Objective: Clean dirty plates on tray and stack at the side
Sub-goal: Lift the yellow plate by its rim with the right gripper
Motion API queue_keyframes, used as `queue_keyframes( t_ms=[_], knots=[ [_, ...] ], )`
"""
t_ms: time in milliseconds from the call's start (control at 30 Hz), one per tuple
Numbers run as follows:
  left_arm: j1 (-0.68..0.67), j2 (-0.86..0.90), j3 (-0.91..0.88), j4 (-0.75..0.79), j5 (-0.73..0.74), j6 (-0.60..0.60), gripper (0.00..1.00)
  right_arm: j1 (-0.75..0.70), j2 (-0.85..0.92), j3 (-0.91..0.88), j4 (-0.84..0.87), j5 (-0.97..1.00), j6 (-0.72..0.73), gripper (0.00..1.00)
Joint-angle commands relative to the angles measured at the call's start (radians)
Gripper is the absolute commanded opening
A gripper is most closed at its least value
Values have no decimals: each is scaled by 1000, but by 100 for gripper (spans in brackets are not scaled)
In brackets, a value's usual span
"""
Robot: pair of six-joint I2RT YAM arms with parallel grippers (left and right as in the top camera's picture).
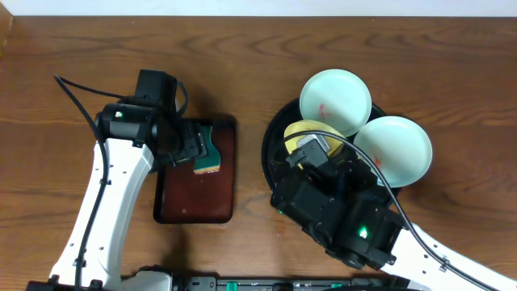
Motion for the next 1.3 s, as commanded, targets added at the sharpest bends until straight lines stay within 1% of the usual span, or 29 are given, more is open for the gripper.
queue_keyframes(
  t_ms=[0,500,1167,1267],
  knots=[
    [3,-4,5,-3,2,2,79,21,-4,14,0,106,-12,1],
    [3,-4,5,-3,2,2,80,22,-4,14,0,106,-35,1],
    [3,-4,5,-3,2,2,80,22,-4,14,0,106,-34,1],
    [3,-4,5,-3,2,2,80,19,-2,14,16,85,-14,1]
  ],
)
